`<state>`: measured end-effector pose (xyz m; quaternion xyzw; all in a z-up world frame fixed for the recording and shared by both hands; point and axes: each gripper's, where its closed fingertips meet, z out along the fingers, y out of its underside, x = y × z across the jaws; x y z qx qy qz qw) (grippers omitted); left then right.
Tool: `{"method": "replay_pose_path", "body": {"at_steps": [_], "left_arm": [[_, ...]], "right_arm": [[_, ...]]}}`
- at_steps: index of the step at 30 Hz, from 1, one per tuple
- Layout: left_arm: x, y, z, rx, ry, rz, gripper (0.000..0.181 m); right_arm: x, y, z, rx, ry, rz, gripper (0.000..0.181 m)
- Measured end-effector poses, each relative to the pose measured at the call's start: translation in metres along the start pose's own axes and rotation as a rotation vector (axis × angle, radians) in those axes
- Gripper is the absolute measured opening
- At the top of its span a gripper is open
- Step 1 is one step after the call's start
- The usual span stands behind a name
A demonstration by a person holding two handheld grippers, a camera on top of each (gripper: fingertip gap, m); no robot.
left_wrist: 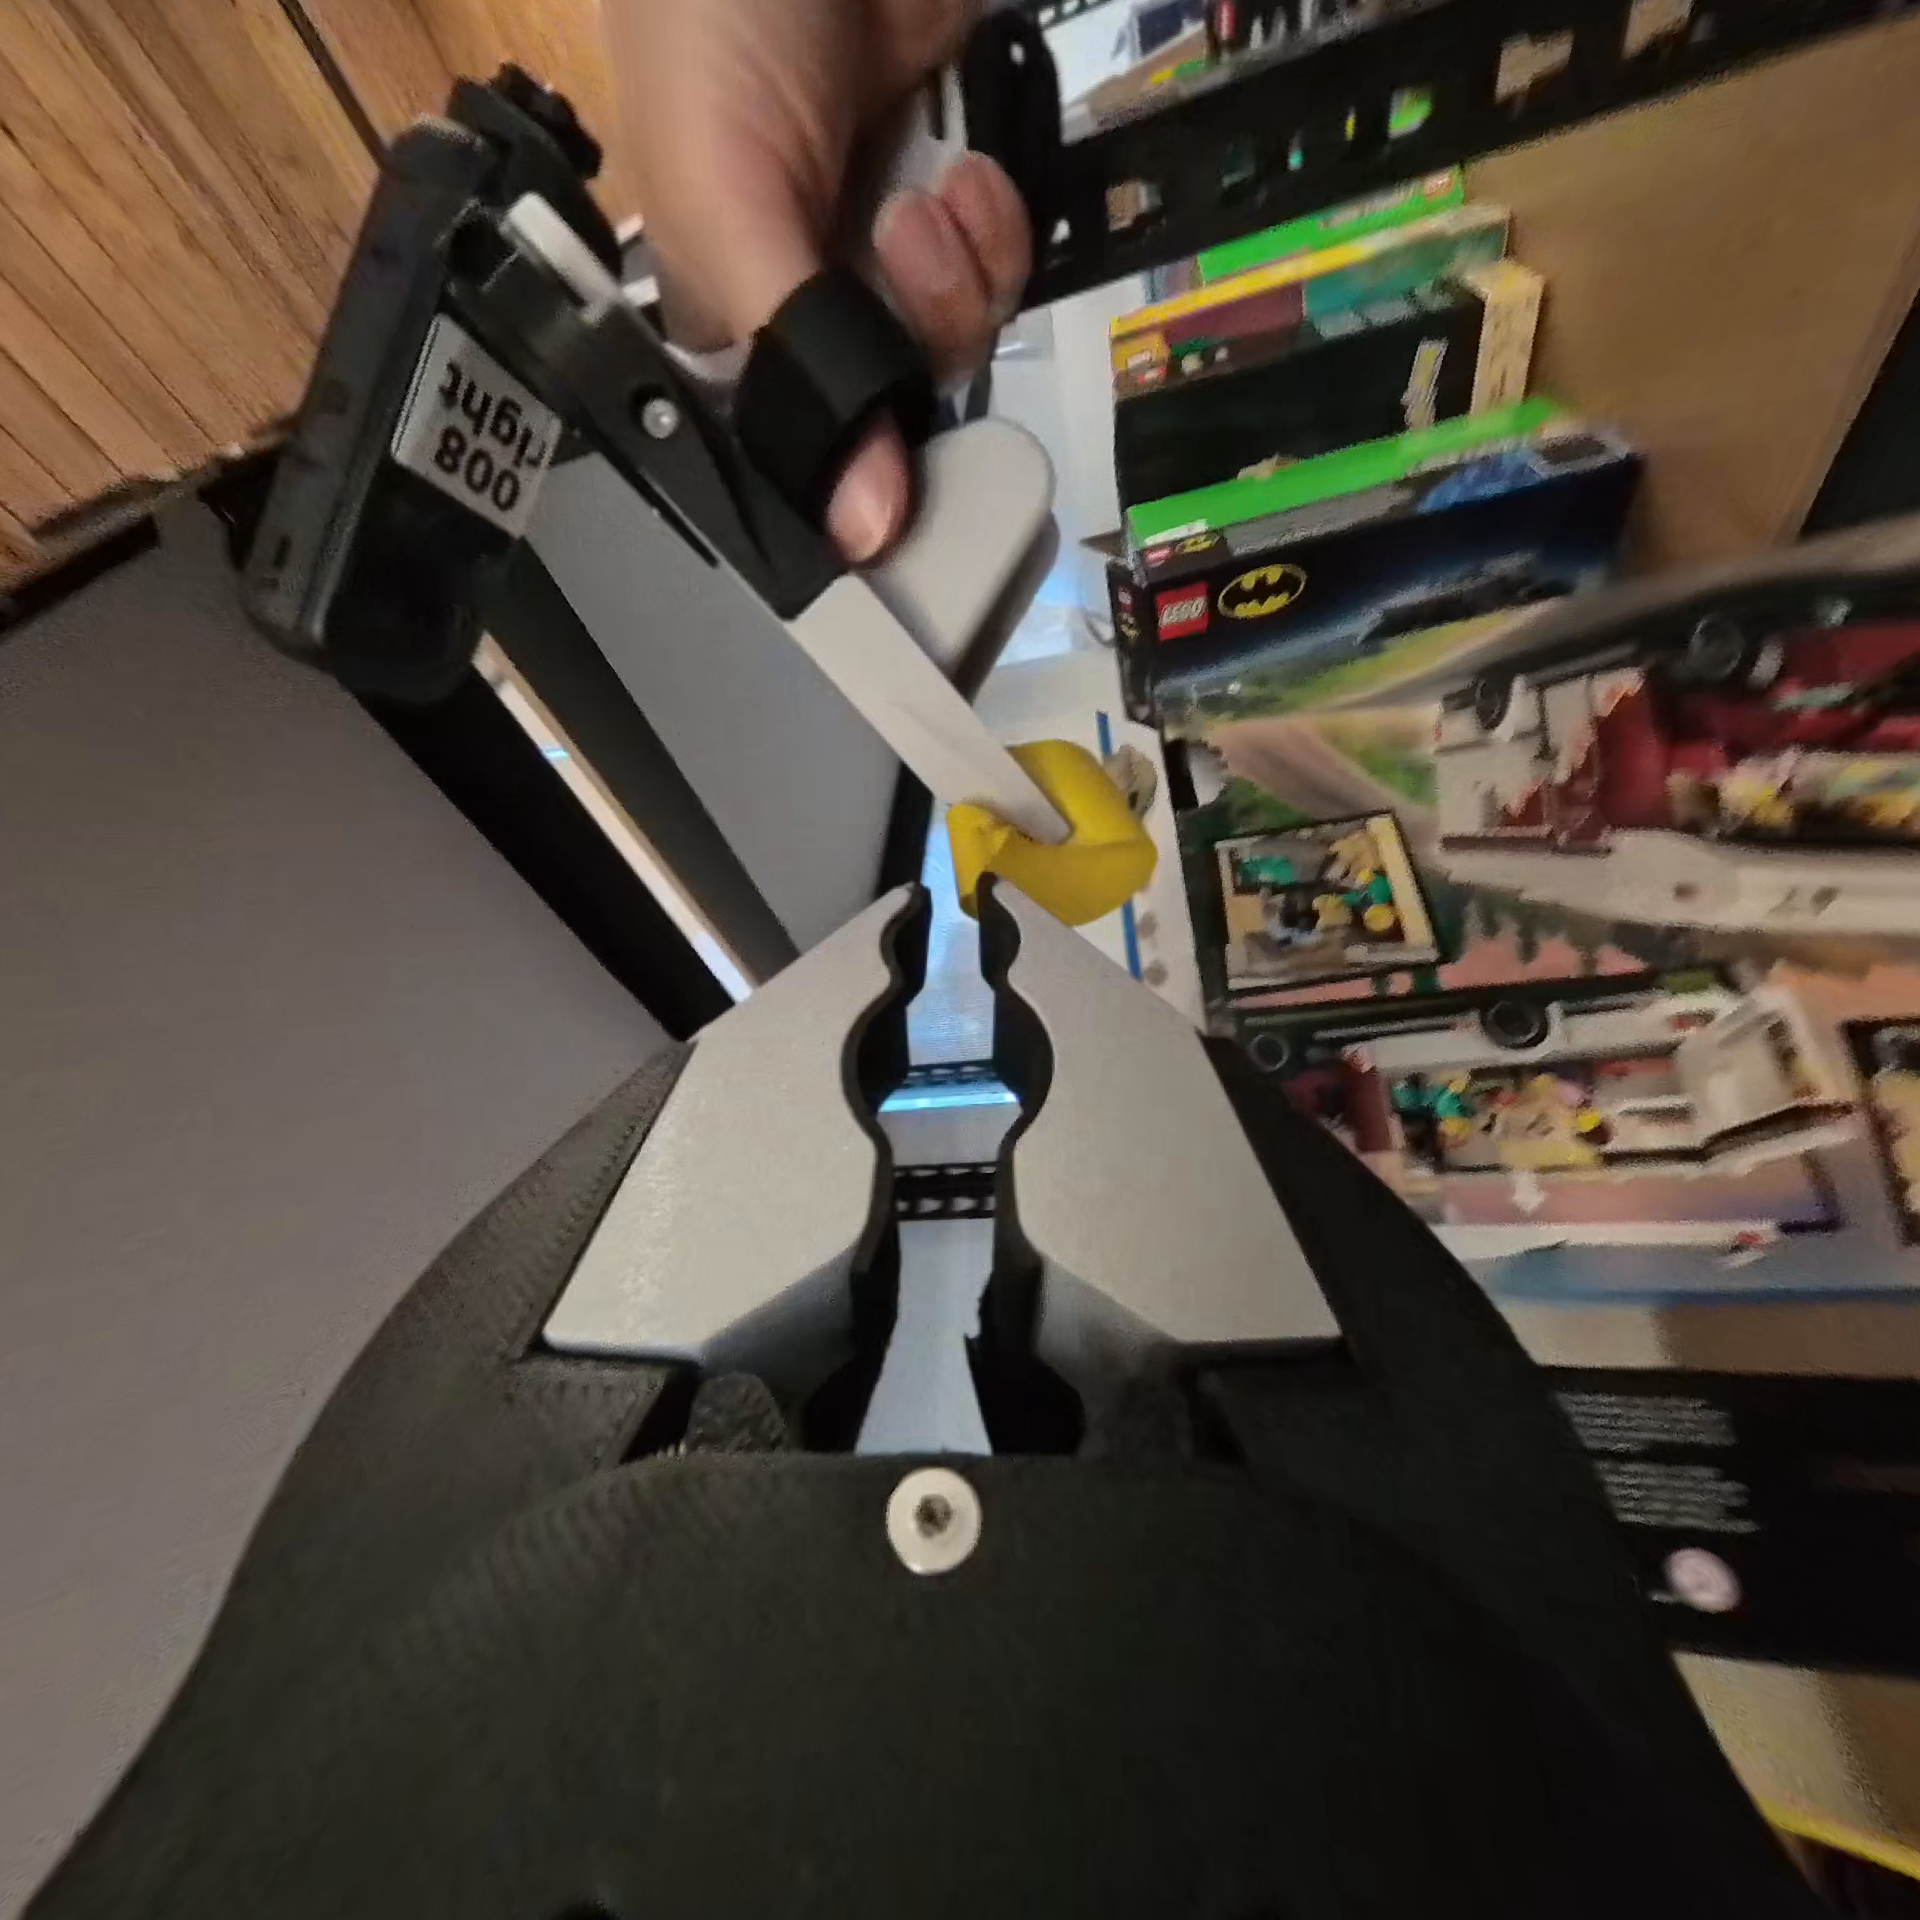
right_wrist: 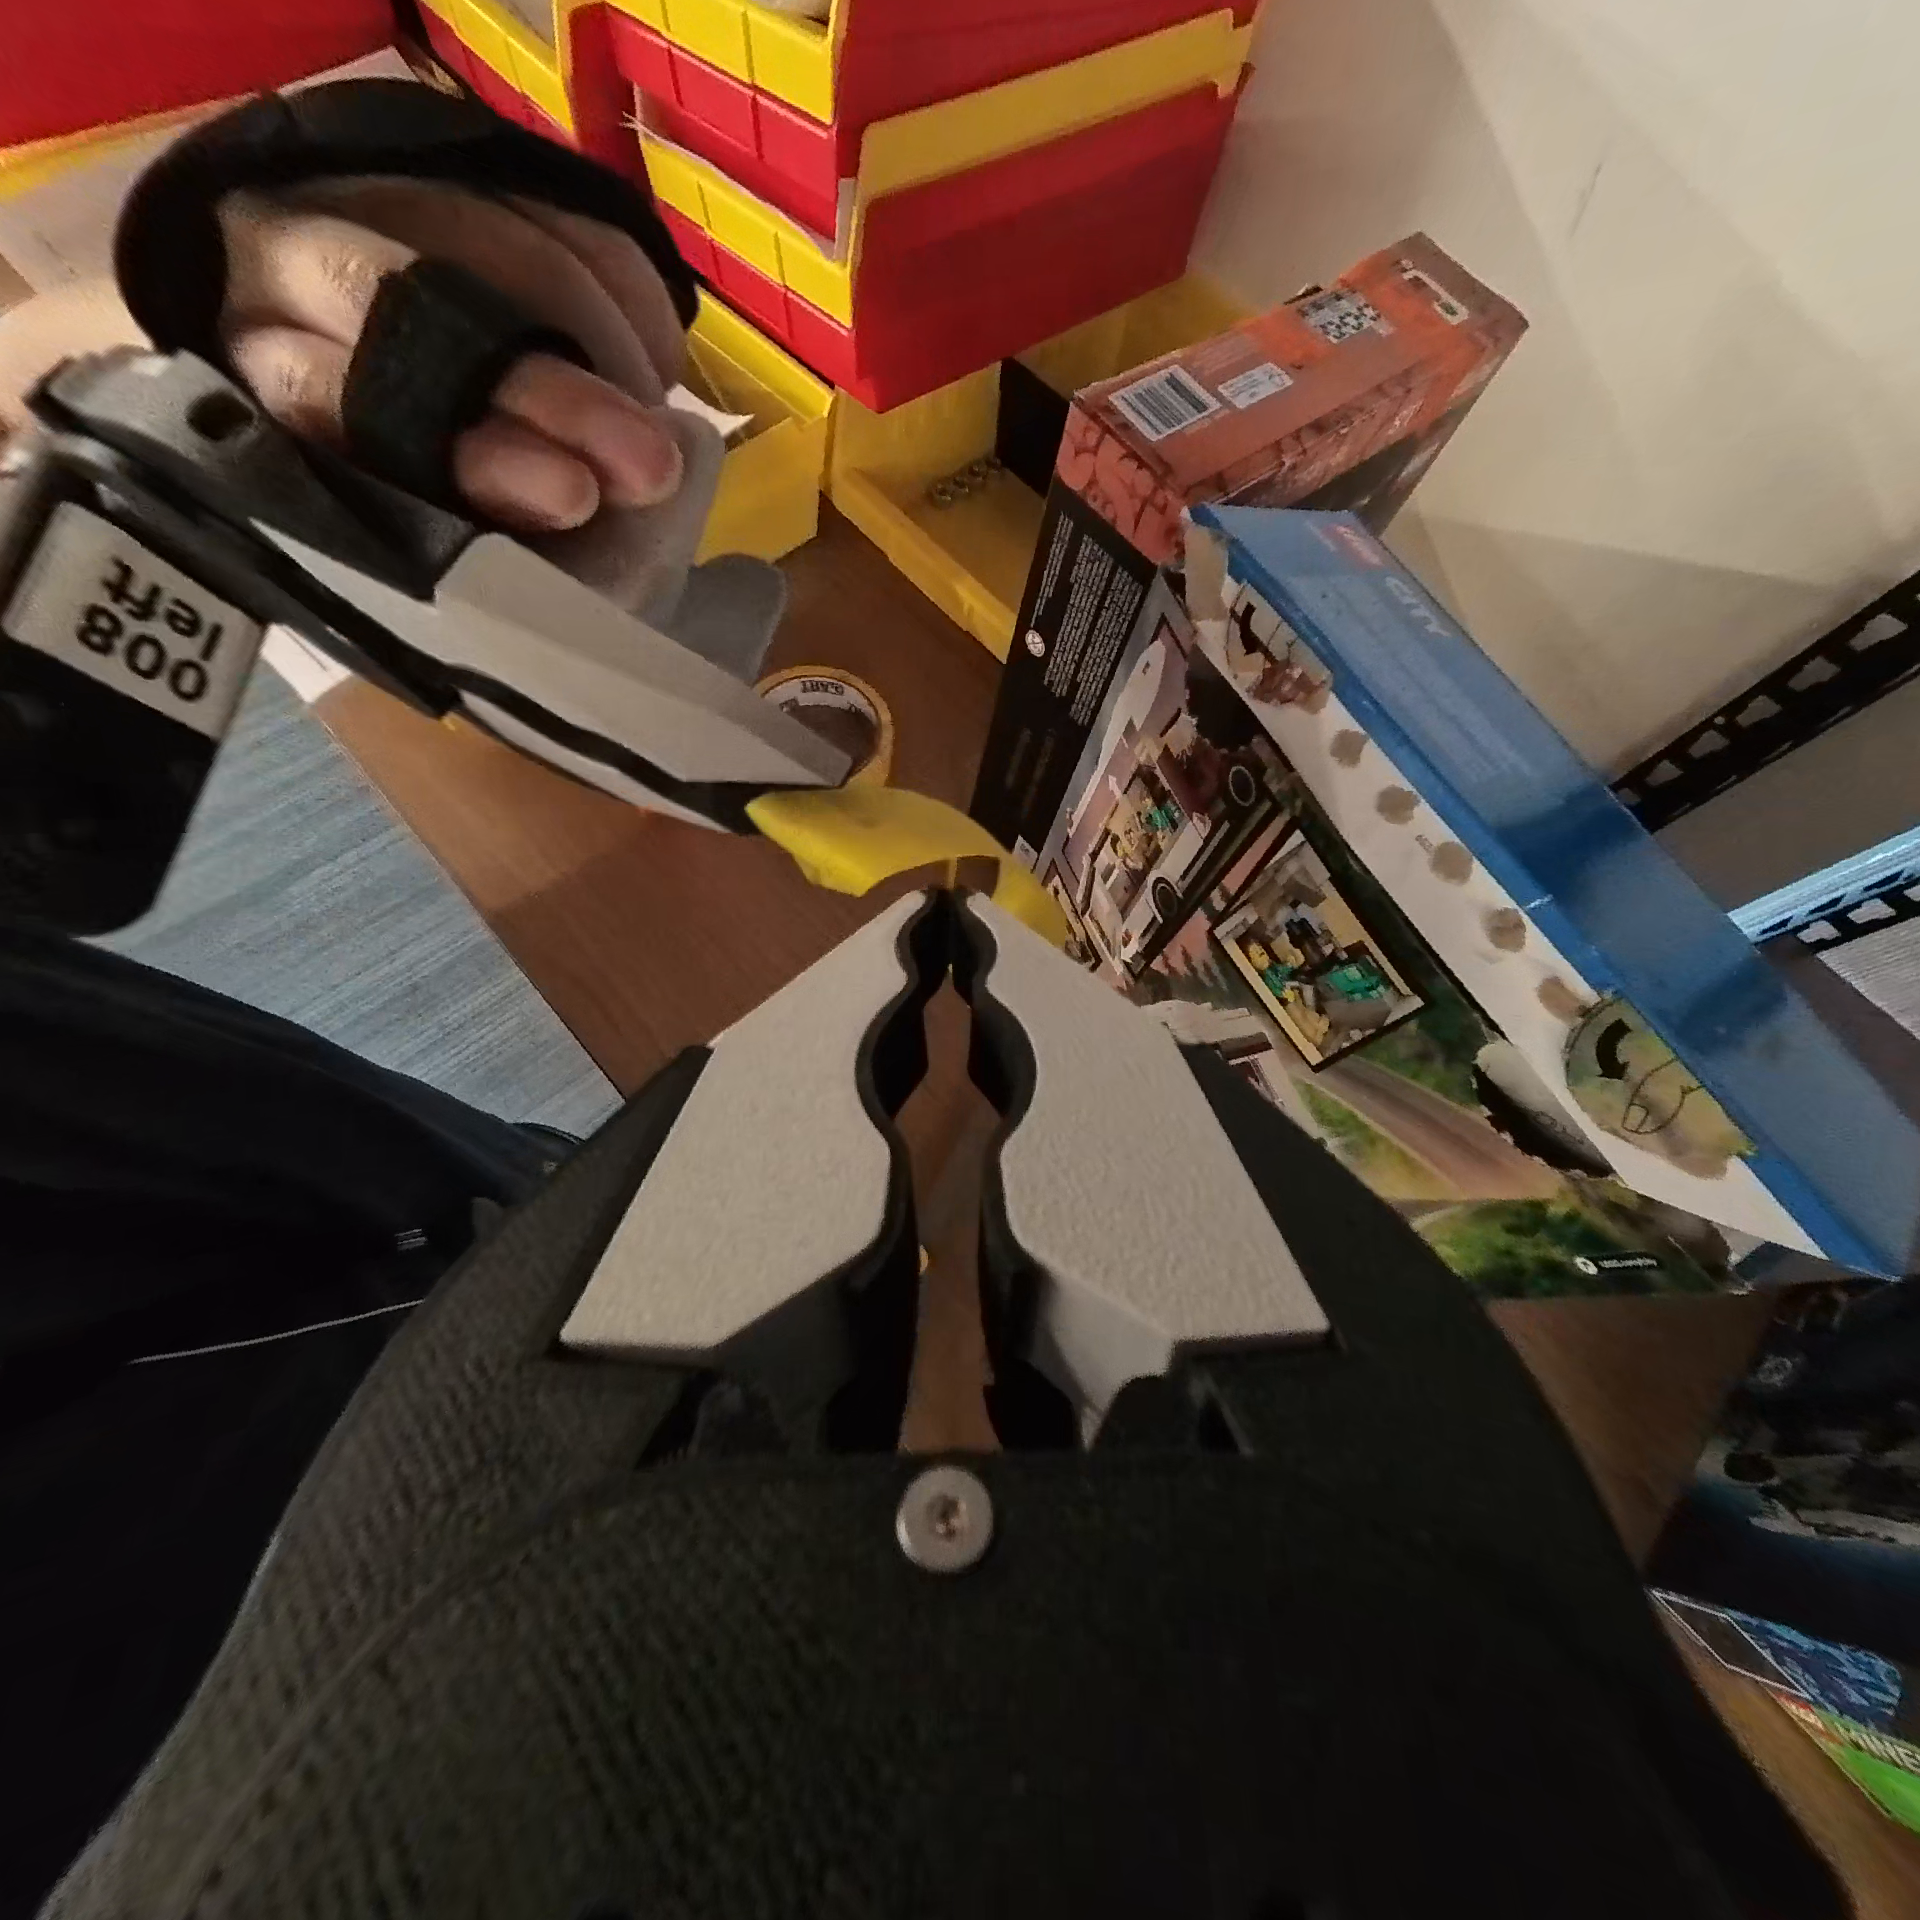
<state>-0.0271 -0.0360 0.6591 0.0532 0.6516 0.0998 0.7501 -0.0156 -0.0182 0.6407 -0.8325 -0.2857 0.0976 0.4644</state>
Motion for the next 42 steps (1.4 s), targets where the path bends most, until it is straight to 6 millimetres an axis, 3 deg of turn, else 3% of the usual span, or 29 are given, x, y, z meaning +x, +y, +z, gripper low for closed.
{"method": "replay_pose_path", "body": {"at_steps": [10,16,19,24,28,37,42], "left_arm": [[-0.007,0.013,0.027,-0.014,0.202,-0.818,0.000],[-0.004,0.049,0.052,-0.092,0.310,-1.249,0.000],[0.004,0.065,0.062,-0.159,0.435,-1.412,0.000],[0.012,0.071,0.073,-0.218,0.669,-1.569,0.000],[0.018,0.087,0.084,-0.271,0.728,-1.649,0.000],[0.049,0.094,0.085,-0.367,0.938,-1.798,0.000],[0.056,0.097,0.087,-0.430,0.984,-1.750,0.000]], "right_arm": [[0.003,-0.005,-0.002,0.064,0.020,-0.030,0.000],[0.024,-0.013,-0.001,0.110,0.123,-0.028,0.000],[0.034,-0.012,0.005,0.110,0.226,-0.158,0.000],[0.041,-0.012,0.013,0.191,0.379,-0.332,0.000],[0.041,-0.011,0.020,0.248,0.465,-0.441,0.000],[0.041,-0.009,0.016,0.363,0.516,-0.473,0.000],[0.046,0.000,0.024,0.356,0.533,-0.454,0.000]]}}
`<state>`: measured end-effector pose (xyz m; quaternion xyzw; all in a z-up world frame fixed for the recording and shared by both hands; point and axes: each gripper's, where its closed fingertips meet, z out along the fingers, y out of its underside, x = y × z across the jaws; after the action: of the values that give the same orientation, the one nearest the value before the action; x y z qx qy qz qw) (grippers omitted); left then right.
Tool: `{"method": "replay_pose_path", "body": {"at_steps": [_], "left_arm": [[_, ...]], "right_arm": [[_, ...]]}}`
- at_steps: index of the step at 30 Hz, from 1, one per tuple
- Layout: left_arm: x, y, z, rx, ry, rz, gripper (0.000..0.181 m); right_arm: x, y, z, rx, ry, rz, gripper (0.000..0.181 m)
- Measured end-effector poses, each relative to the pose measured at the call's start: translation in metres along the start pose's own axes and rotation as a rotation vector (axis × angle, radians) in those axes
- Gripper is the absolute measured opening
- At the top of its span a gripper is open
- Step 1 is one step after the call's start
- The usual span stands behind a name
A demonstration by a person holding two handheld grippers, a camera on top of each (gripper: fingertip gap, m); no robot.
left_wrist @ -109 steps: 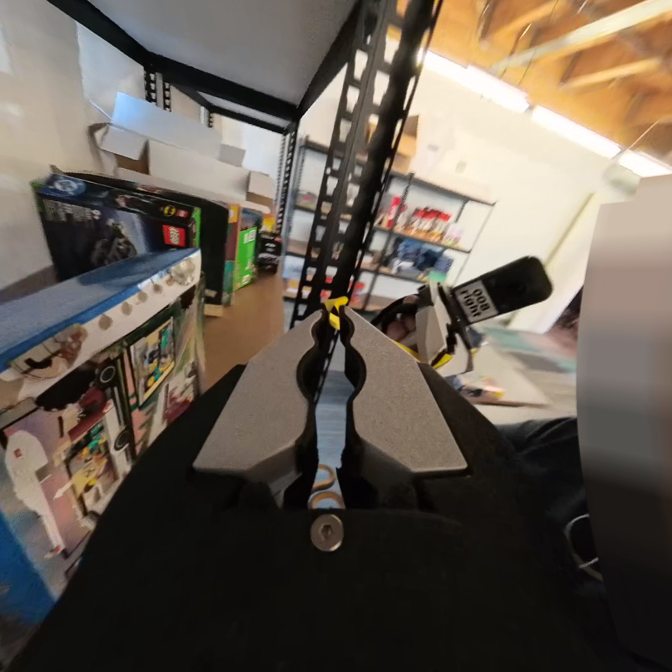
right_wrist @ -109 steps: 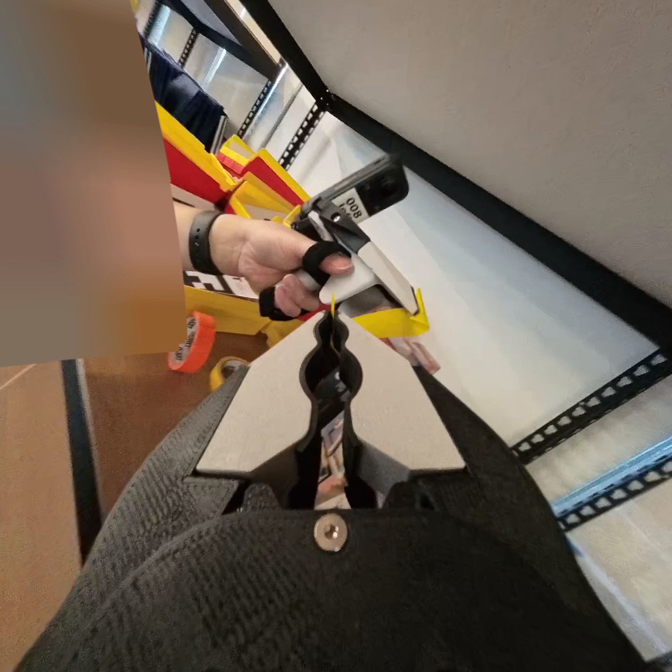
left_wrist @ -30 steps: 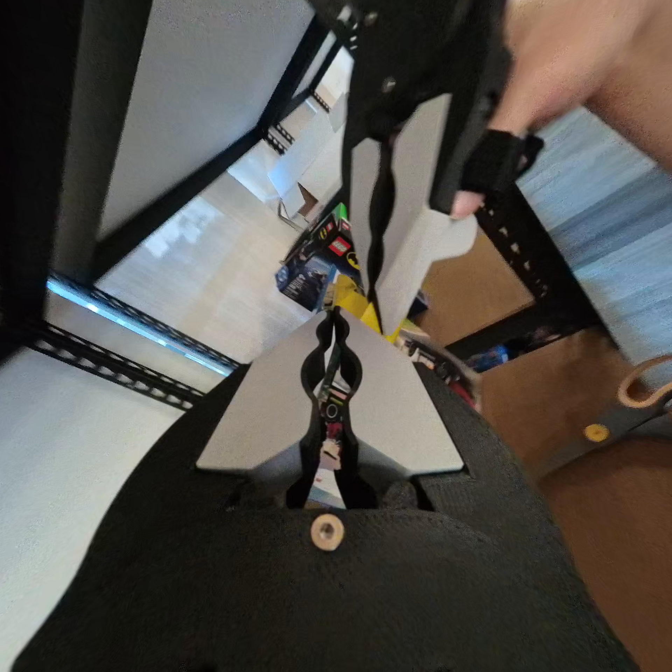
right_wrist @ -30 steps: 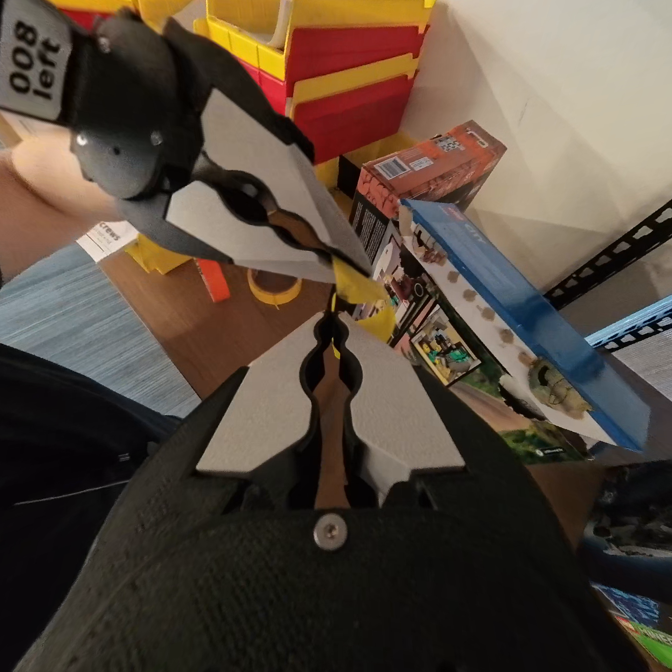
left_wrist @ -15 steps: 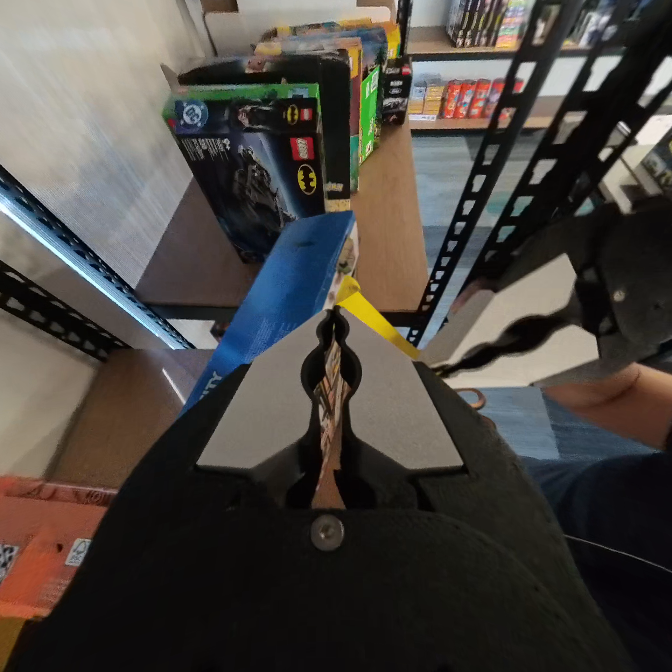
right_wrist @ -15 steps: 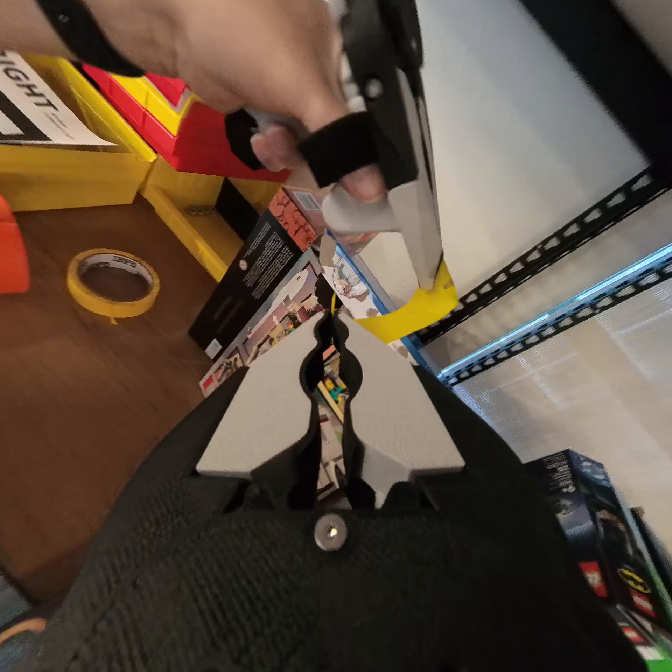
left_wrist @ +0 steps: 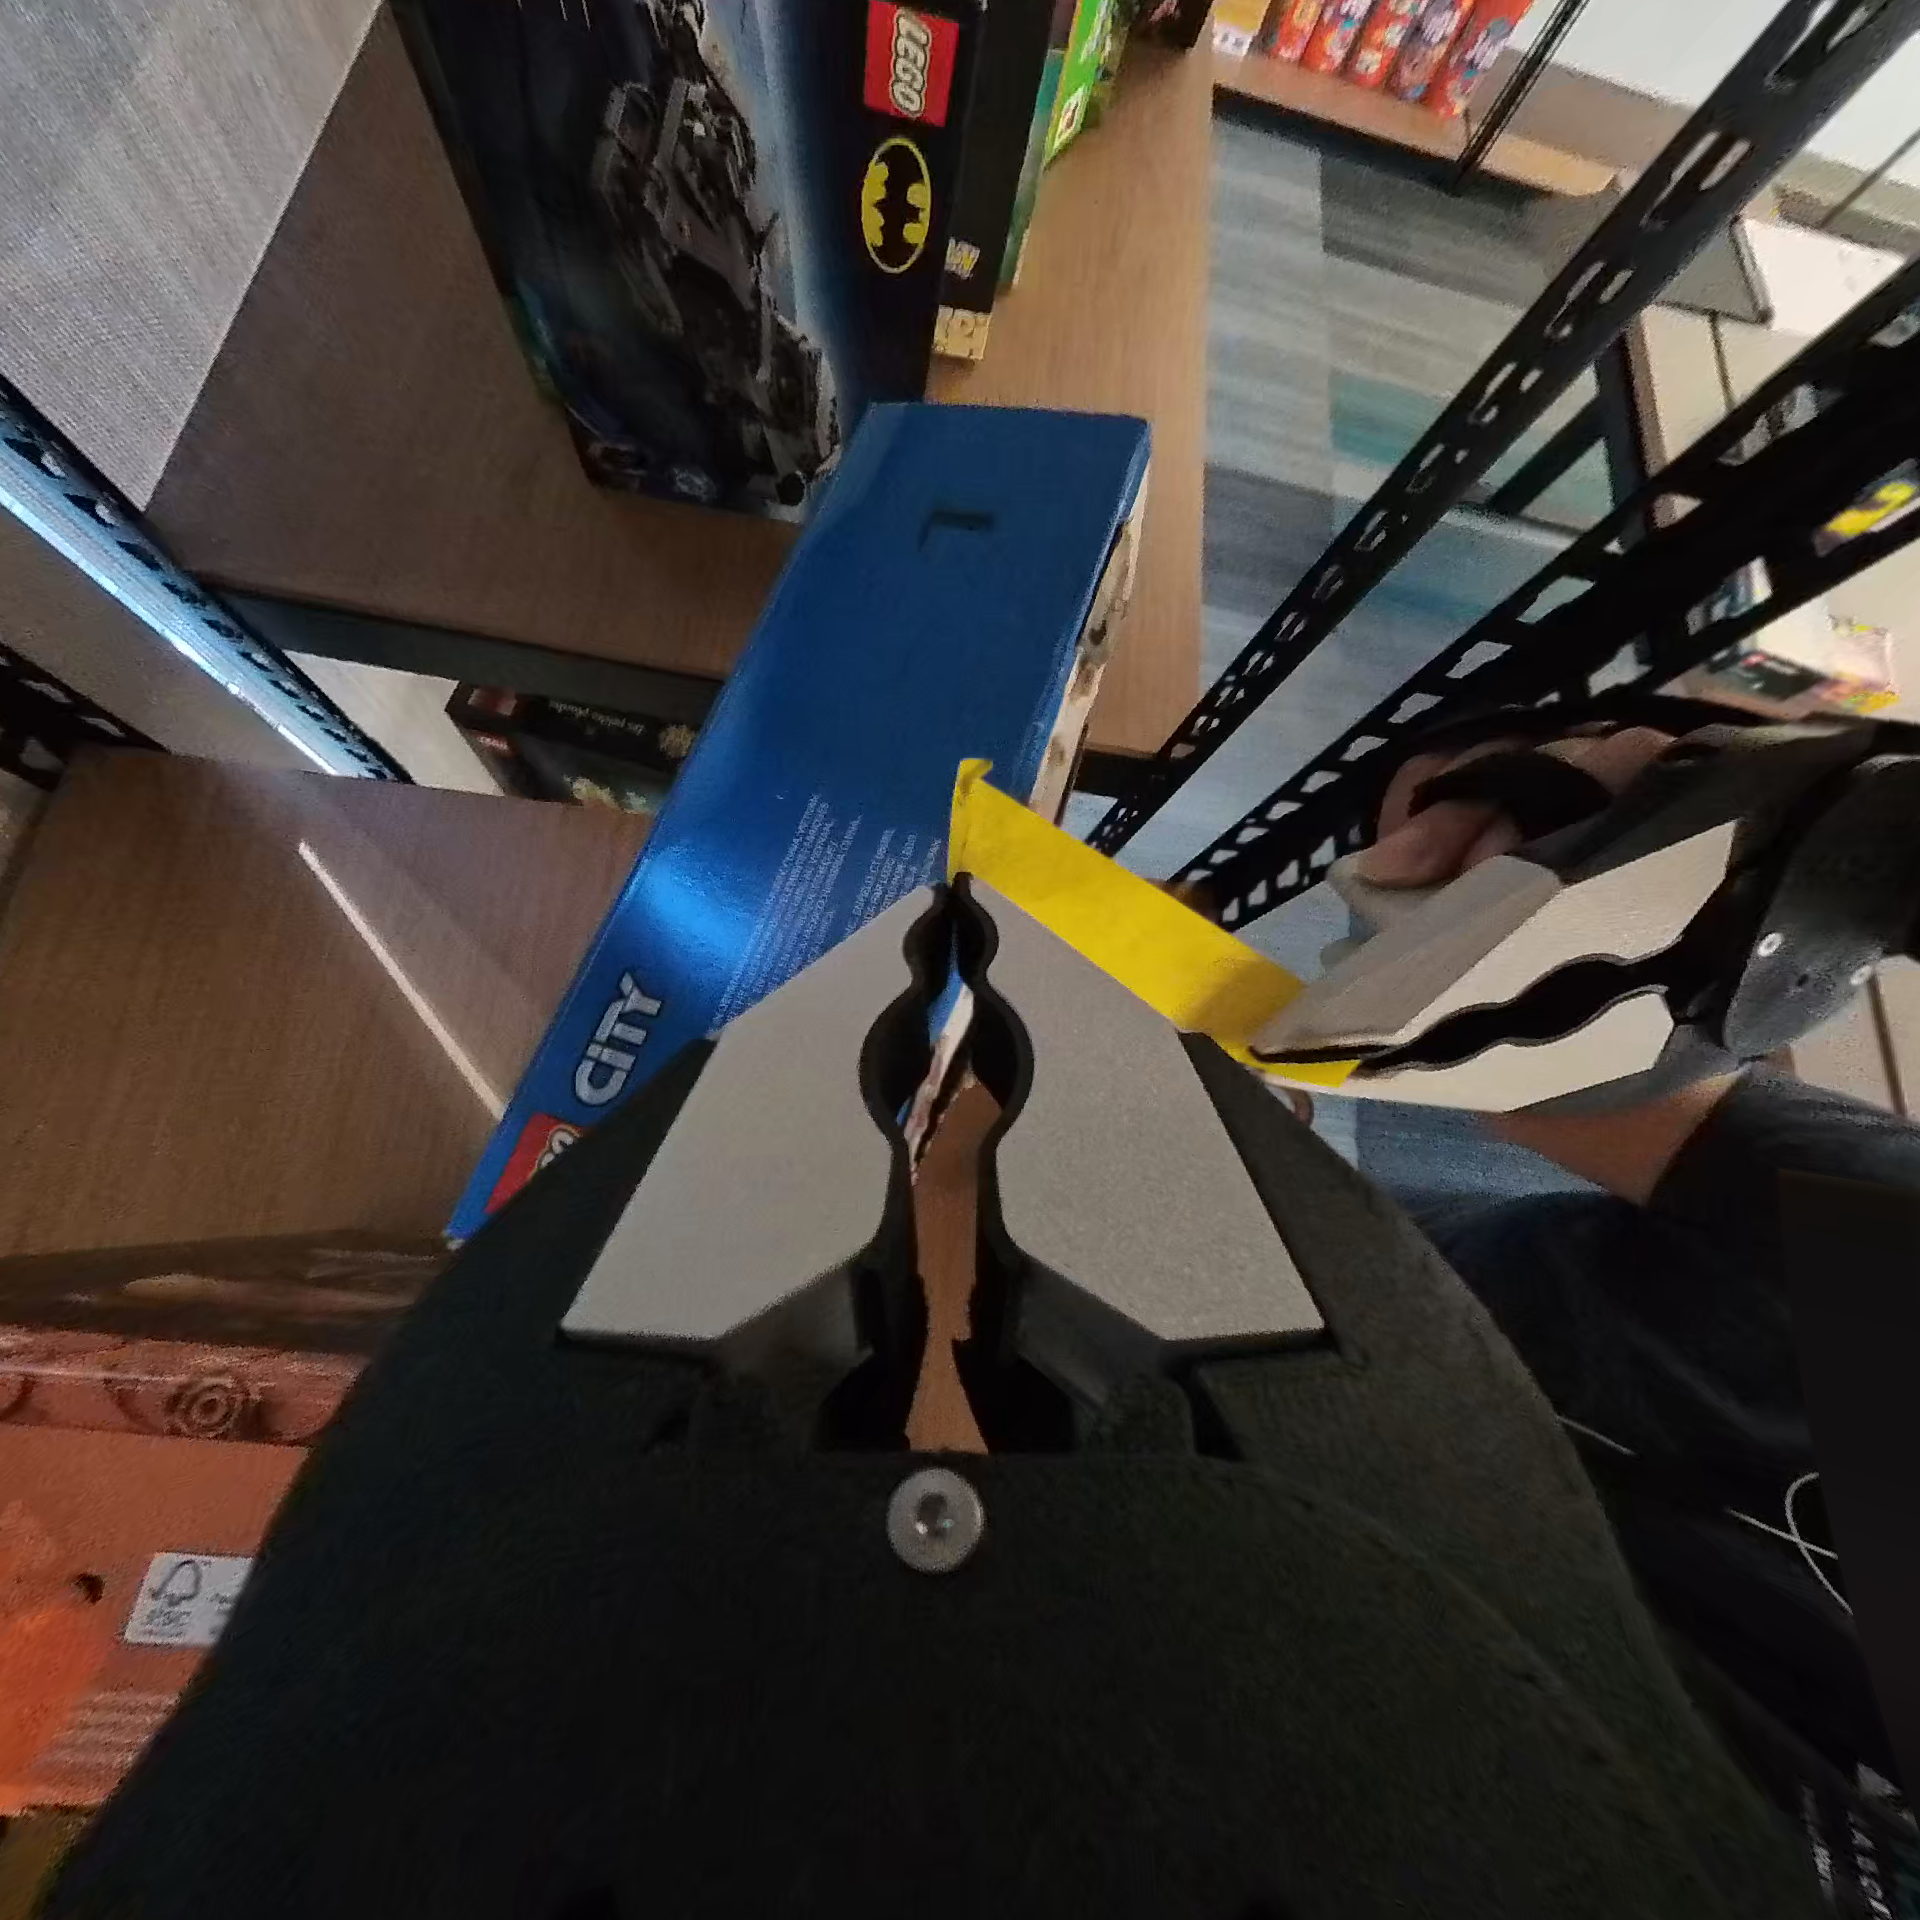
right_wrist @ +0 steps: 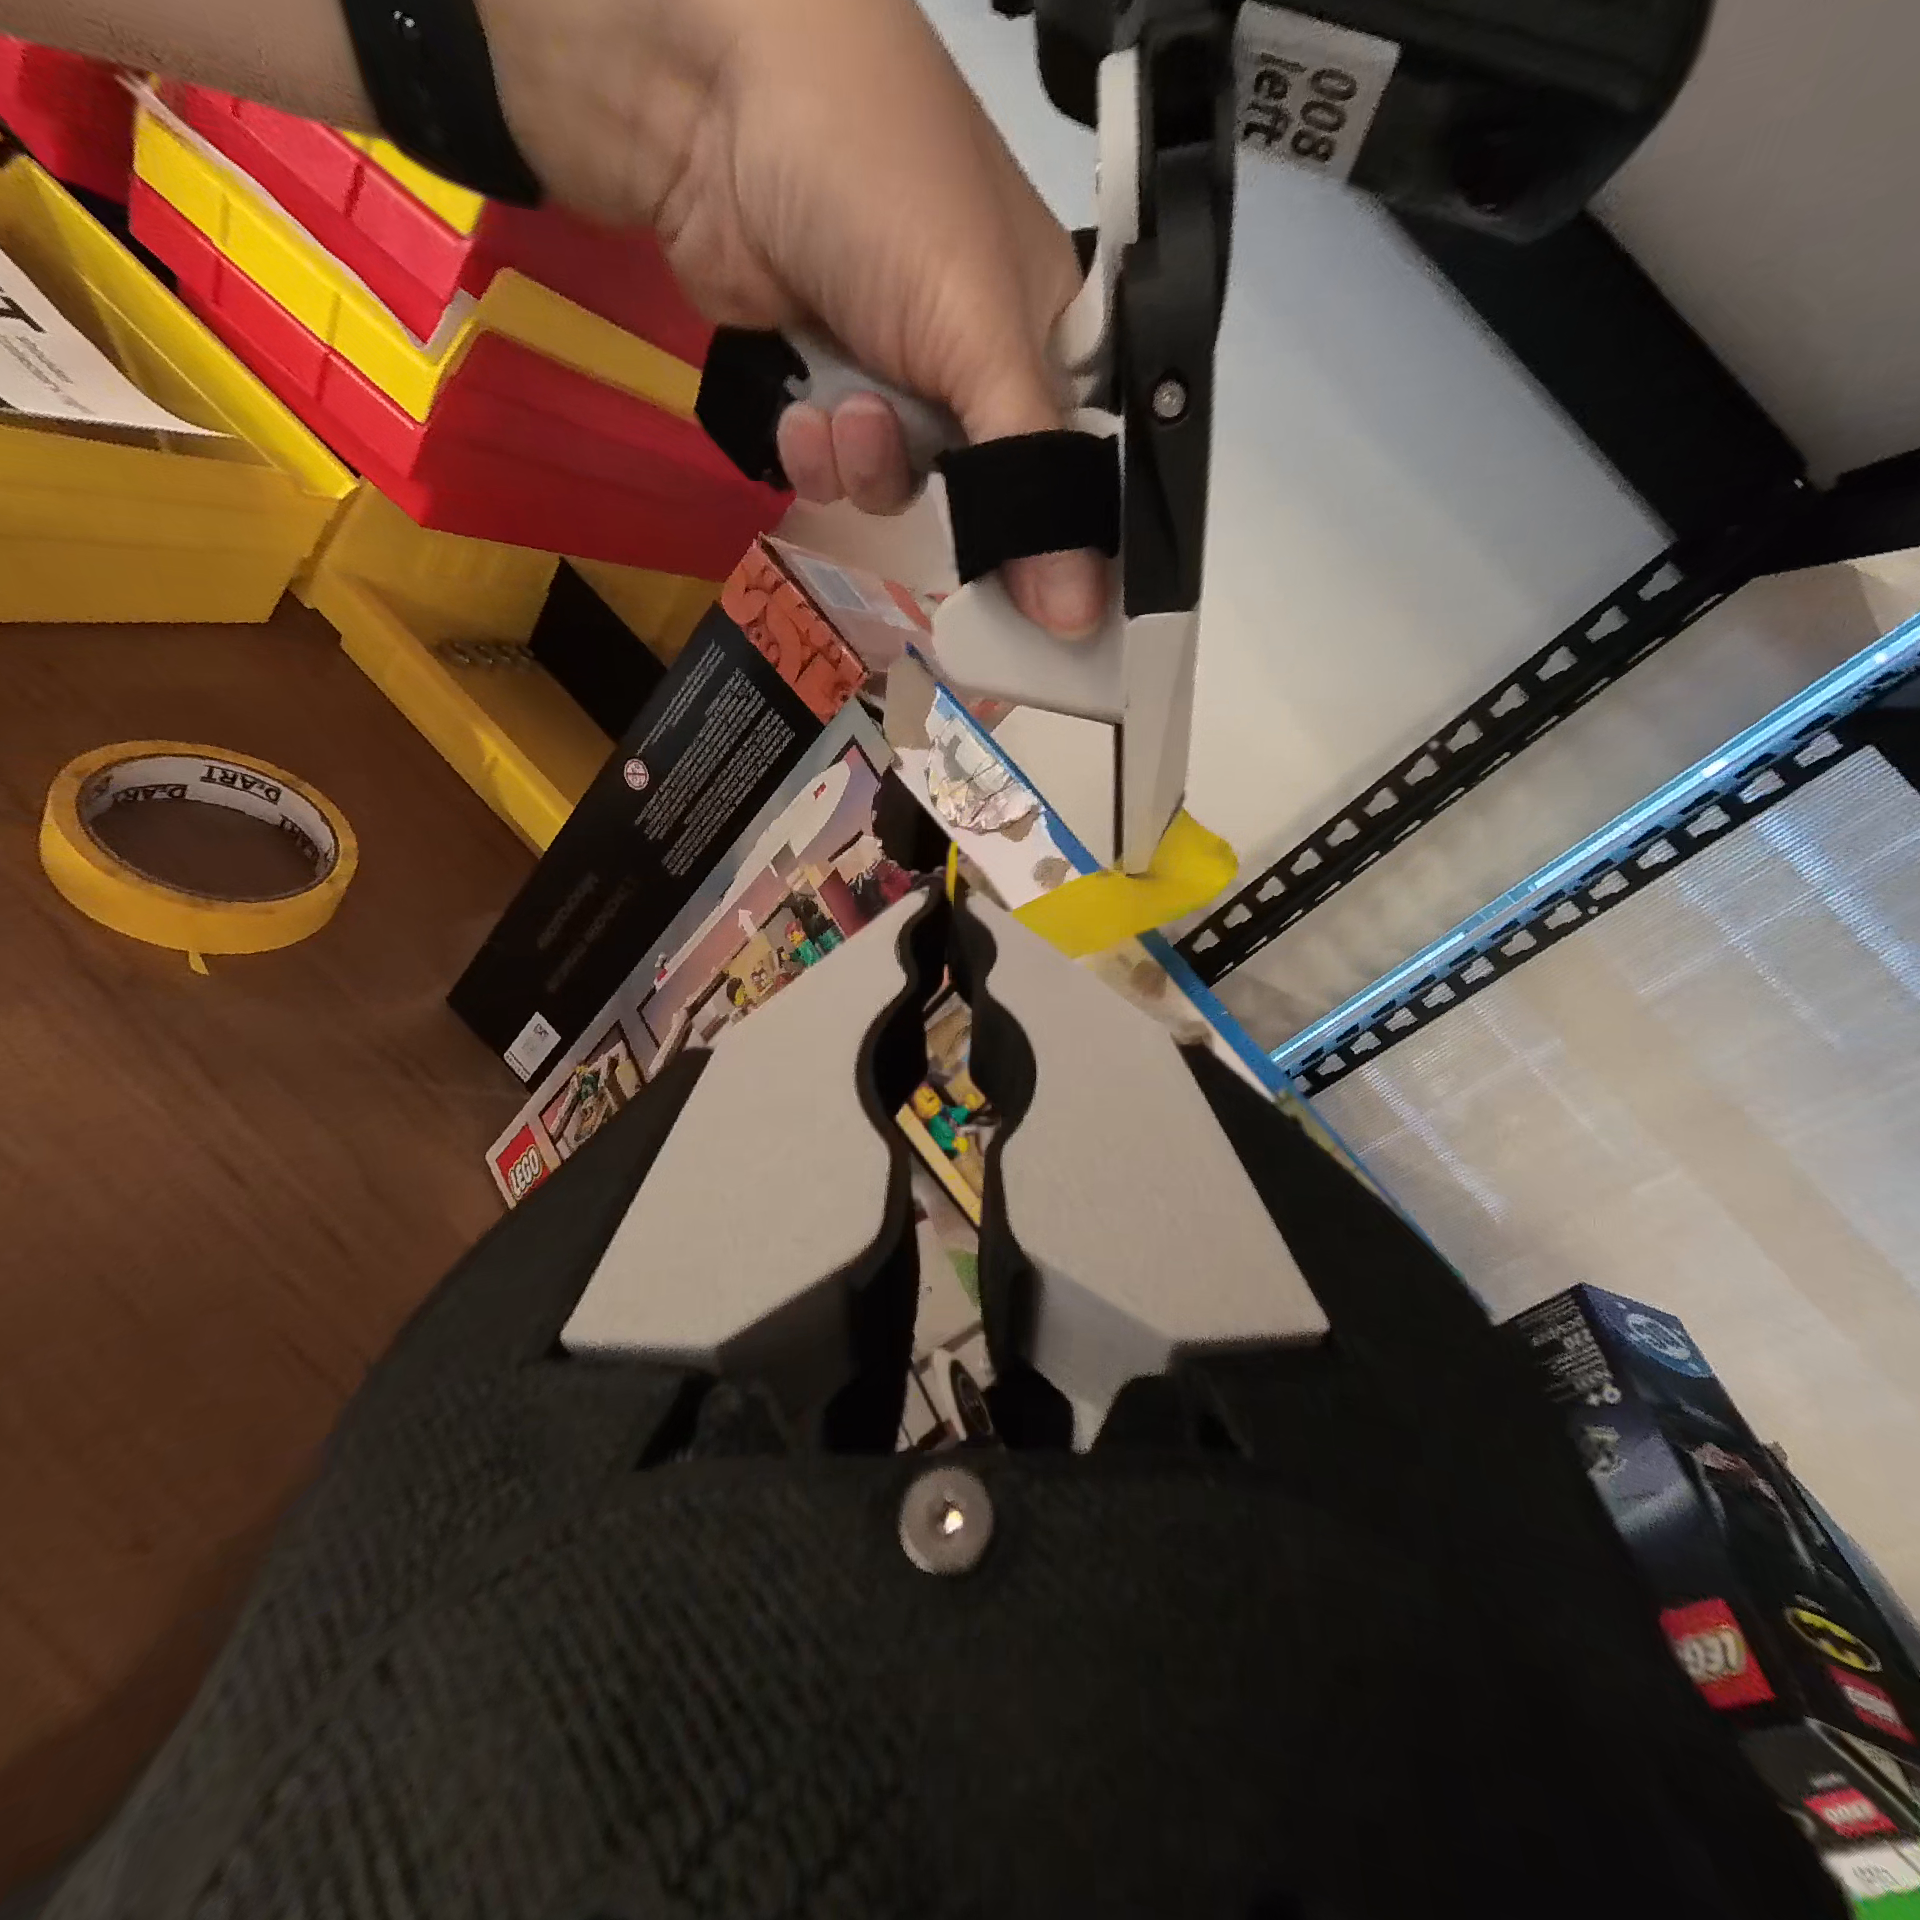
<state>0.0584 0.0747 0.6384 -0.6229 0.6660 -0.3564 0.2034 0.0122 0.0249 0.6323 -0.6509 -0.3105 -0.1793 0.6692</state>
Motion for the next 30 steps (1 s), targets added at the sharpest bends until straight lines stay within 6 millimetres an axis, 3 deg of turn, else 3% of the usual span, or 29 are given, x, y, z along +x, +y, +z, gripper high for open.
{"method": "replay_pose_path", "body": {"at_steps": [6,30], "left_arm": [[-0.004,-0.005,0.000,-0.047,-0.037,0.021,0.000],[-0.009,0.004,0.007,-0.299,-0.218,0.084,0.000]], "right_arm": [[-0.005,0.007,0.008,0.010,-0.005,0.026,0.000],[-0.004,0.012,0.005,0.045,-0.028,0.088,0.000]]}}
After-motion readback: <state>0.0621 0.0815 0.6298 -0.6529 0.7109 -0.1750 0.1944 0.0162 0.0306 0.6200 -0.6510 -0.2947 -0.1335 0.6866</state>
